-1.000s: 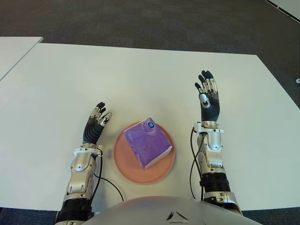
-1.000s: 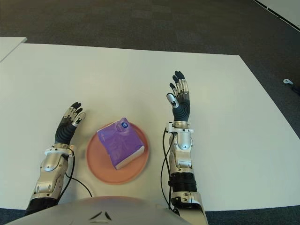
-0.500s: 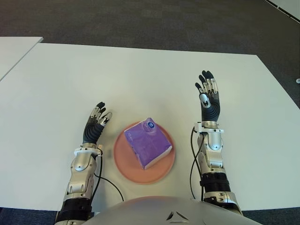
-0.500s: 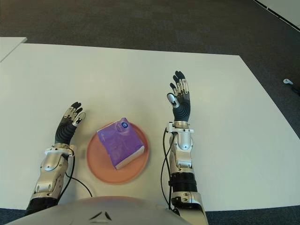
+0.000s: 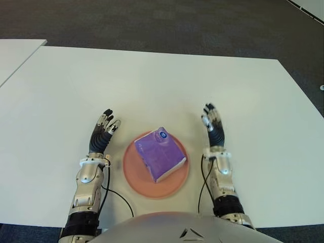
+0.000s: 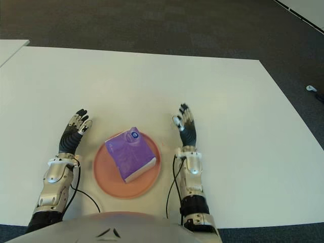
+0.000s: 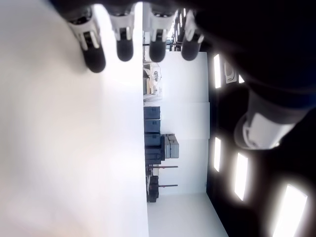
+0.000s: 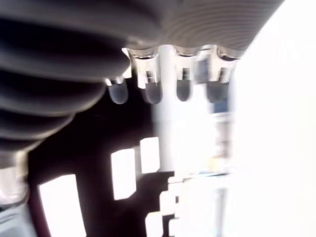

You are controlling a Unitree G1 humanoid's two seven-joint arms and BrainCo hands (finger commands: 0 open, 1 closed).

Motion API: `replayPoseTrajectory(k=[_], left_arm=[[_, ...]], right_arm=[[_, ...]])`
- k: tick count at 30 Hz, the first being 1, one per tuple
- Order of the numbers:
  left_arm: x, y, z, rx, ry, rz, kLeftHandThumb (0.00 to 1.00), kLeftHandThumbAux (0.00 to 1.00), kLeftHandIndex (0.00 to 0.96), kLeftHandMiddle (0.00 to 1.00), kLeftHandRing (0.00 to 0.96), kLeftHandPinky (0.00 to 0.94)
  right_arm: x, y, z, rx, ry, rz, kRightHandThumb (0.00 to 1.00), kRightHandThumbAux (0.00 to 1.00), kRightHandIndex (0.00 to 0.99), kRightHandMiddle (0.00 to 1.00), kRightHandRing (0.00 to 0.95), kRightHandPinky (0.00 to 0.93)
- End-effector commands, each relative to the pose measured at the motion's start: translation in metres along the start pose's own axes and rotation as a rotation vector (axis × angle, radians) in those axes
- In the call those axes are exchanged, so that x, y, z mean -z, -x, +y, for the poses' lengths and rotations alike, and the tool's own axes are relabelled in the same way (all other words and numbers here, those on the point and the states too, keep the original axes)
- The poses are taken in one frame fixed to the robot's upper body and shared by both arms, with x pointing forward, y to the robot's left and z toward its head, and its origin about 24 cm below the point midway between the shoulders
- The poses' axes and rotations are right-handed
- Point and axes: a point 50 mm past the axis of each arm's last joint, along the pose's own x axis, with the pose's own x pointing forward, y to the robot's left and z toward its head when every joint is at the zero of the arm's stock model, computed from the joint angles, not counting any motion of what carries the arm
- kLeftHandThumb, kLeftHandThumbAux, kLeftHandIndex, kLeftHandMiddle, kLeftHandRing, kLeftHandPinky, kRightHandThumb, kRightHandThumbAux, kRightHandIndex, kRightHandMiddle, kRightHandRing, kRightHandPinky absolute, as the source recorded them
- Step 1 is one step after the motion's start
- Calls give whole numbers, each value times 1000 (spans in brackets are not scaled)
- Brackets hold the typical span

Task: Put the tissue paper into the plate.

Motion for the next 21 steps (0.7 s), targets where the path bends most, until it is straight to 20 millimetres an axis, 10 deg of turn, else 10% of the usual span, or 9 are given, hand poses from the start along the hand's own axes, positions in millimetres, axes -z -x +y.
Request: replayPoseTrajectory(k=[1, 21], left_arm=[[7, 1, 0, -12, -4, 36, 0, 542, 0, 0, 0, 0], [4, 0, 1, -23, -21, 34, 0, 529, 0, 0, 0, 0]], right_arm=[[22, 13, -2, 12, 1, 109, 0, 489, 0, 0, 0, 0], [22, 14, -1, 11, 1, 104, 0, 489, 0, 0, 0, 0]])
